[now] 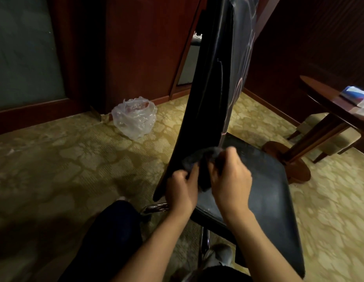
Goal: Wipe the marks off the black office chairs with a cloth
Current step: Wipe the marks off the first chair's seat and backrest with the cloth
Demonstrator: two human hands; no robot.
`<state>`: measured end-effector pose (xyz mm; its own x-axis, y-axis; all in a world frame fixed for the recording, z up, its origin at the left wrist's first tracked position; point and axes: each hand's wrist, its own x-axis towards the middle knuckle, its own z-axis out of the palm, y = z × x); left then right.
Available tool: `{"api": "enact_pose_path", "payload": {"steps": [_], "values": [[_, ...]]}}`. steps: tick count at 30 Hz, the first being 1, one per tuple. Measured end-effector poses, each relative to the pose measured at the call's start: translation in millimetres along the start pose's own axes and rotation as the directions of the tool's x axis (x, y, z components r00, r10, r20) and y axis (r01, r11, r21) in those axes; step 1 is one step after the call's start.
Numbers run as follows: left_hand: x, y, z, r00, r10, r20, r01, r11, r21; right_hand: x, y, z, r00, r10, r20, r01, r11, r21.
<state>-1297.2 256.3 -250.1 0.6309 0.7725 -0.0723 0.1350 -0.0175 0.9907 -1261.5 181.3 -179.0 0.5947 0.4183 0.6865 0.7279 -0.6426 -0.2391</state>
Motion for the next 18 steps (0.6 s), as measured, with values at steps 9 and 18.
{"api": "enact_pose_path", "payload": {"steps": [9,18], "values": [[-12.4,-76.6,-9.6,0.991,-0.131,0.03,0.13,0.991,0.041,-60.1,14.3,42.5,0.979,0.013,0.206,-0.011,1.0,-0.013],[-7.5,8.4,-6.1,0.994,0.093,-0.053,-0.101,0.978,-0.184,-6.5,-7.3,1.1,0.989,0.106,-0.106,-0.08,0.972,0.222]]}}
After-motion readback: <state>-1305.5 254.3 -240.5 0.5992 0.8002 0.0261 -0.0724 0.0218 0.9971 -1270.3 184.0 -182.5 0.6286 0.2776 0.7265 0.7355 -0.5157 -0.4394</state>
